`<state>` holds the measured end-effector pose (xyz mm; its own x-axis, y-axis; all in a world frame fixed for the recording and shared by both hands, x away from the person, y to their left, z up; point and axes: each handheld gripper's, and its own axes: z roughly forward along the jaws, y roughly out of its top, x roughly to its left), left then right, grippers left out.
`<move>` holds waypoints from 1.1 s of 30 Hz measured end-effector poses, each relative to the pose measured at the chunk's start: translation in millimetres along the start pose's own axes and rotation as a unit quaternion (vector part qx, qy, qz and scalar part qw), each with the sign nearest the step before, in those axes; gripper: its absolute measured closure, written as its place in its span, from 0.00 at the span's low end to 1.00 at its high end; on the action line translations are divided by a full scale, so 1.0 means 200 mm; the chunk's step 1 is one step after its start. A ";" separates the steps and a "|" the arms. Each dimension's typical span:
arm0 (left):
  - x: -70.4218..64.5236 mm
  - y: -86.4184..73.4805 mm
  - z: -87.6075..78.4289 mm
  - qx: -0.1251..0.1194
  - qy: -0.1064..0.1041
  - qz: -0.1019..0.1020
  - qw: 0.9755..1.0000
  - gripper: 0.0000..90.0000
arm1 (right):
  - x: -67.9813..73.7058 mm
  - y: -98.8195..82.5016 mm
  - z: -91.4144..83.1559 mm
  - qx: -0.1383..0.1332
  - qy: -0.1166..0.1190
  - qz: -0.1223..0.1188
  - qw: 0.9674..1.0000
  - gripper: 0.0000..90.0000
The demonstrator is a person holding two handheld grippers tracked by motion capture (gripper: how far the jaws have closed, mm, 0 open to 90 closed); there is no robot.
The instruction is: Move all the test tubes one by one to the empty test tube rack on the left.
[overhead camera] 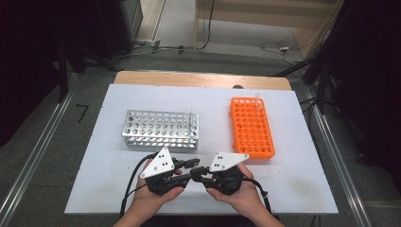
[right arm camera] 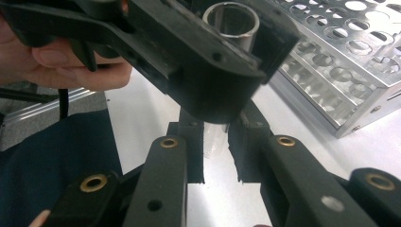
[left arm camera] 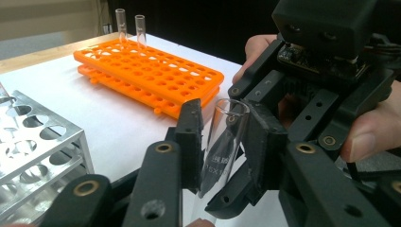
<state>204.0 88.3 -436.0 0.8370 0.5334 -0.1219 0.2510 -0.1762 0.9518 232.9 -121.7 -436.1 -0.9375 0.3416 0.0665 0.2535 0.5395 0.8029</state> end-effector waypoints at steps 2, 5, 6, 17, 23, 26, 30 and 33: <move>0.00 0.00 0.00 0.000 0.001 0.003 1.000 0.81 | 0.00 0.00 0.00 0.000 0.001 0.000 1.000 0.83; -0.01 0.00 0.00 -0.002 0.005 0.005 1.000 0.81 | 0.00 0.00 0.00 0.000 0.001 0.001 1.000 0.83; -0.01 0.00 0.00 -0.002 0.006 0.006 1.000 0.82 | 0.00 0.00 0.00 0.000 0.002 0.001 1.000 0.83; 0.00 0.00 -0.01 -0.008 0.016 0.005 1.000 0.84 | -0.01 -0.01 0.00 -0.007 0.010 -0.005 1.000 0.77; 0.03 0.01 -0.04 -0.013 0.028 0.001 1.000 0.84 | -0.01 -0.02 -0.02 -0.013 0.008 -0.008 1.000 0.58; 0.04 0.01 -0.05 -0.014 0.033 -0.002 0.999 0.84 | -0.03 -0.03 -0.04 -0.017 0.010 -0.012 1.000 0.50; 0.06 0.01 -0.06 -0.015 0.038 -0.006 0.999 0.84 | -0.05 -0.05 -0.08 -0.032 -0.003 -0.010 0.999 0.38; 0.07 0.01 -0.07 -0.017 0.041 -0.009 0.999 0.84 | -0.08 -0.07 -0.12 -0.040 -0.015 -0.003 0.999 0.26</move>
<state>209.2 106.3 -432.7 0.7897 0.6021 -0.1181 0.2482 -0.1375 0.9589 239.4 -152.5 -433.7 -0.9313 0.3616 0.0440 0.2264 0.4797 0.8477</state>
